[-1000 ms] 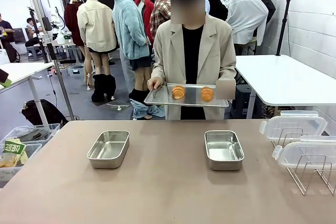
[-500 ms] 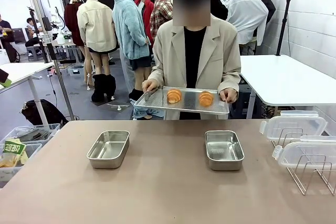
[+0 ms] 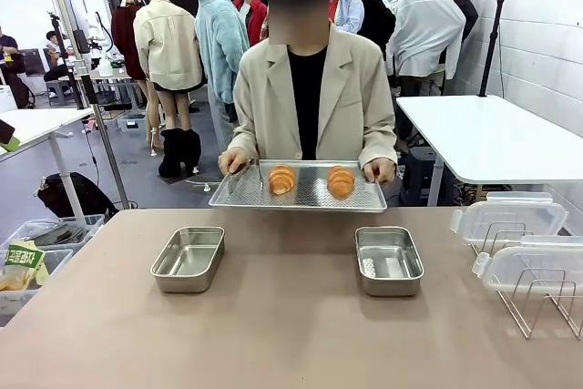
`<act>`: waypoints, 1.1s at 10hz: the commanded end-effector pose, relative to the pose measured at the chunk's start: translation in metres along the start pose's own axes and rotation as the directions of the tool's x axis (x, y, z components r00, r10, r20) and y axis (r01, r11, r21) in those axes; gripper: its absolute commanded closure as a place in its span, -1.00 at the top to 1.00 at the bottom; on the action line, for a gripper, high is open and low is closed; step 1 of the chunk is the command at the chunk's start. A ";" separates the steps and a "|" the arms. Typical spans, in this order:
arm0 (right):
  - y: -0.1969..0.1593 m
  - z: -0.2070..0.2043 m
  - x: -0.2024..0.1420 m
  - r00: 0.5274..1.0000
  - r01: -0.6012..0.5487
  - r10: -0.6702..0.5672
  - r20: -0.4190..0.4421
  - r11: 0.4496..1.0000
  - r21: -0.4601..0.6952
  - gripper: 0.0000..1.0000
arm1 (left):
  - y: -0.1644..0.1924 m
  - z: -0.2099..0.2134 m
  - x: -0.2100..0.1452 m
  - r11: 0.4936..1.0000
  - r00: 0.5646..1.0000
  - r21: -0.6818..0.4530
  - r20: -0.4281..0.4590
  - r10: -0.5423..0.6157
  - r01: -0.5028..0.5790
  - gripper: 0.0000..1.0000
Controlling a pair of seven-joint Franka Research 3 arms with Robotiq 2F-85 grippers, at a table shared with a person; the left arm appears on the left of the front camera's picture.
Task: Place the bread in airtight containers.
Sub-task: Lift both Airtight Container.
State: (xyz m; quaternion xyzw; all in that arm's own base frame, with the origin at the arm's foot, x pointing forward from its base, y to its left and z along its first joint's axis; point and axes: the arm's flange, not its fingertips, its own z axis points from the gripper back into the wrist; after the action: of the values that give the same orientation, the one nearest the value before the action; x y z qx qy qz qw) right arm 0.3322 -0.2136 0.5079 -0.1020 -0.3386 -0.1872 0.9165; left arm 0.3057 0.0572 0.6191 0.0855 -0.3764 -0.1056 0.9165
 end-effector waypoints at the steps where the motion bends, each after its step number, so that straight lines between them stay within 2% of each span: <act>1: 0.000 -0.001 -0.001 1.000 -0.015 0.015 -0.004 1.000 -0.008 1.00 | 0.002 0.000 0.002 1.000 1.000 0.000 -0.001 -0.011 0.011 1.00; 11: 0.000 -0.001 -0.001 1.000 -0.015 0.015 -0.004 1.000 -0.008 1.00 | 0.002 0.000 0.002 1.000 1.000 0.000 -0.001 -0.011 0.011 1.00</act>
State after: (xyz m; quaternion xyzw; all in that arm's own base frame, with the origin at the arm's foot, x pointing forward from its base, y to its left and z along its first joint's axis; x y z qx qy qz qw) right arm 0.3322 -0.2135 0.5079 -0.1020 -0.3386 -0.1871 0.9165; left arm 0.3057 0.0572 0.6191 0.0855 -0.3764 -0.1056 0.9165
